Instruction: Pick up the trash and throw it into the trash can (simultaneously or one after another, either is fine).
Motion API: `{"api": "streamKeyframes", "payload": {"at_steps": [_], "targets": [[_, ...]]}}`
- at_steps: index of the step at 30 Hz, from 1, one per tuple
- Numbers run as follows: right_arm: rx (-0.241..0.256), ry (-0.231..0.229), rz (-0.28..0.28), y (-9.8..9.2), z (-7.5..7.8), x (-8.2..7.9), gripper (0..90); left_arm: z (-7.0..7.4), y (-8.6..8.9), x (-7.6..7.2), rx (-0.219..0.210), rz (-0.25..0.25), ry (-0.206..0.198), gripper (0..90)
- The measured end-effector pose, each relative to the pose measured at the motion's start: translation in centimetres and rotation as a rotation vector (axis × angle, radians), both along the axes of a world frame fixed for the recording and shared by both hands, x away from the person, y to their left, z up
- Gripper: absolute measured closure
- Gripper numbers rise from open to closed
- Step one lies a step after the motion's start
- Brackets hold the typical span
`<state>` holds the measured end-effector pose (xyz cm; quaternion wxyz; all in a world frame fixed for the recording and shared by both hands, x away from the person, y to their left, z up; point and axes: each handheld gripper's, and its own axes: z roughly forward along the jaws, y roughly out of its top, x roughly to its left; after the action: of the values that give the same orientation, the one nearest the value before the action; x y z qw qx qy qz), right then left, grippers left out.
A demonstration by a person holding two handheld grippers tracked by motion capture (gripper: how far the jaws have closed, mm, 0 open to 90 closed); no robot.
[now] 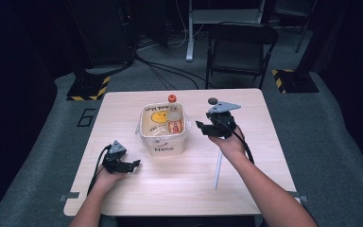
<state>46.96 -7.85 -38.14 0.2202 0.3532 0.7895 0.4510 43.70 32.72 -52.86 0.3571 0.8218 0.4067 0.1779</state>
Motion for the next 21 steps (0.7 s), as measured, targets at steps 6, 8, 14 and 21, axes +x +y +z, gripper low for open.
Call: {"api": "streamKeyframes", "payload": {"at_steps": [6,8,14,21], "targets": [[0.005,0.01,-0.013,-1.0,-1.2,-1.0,44.4,0.0,0.0,0.0,0.0,-0.002,0.003,14.8],[0.011,0.017,-0.018,-1.3,-1.7,-1.3,44.3,0.0,0.0,0.0,-0.001,0.0,0.001,14.8],[0.02,0.042,-0.038,-2.5,-2.9,-2.1,44.4,0.0,0.0,0.0,0.0,0.0,0.001,14.8],[0.014,0.068,-0.062,-3.9,-4.5,-2.9,44.5,0.0,0.0,0.0,-0.001,0.0,0.001,14.8]]}}
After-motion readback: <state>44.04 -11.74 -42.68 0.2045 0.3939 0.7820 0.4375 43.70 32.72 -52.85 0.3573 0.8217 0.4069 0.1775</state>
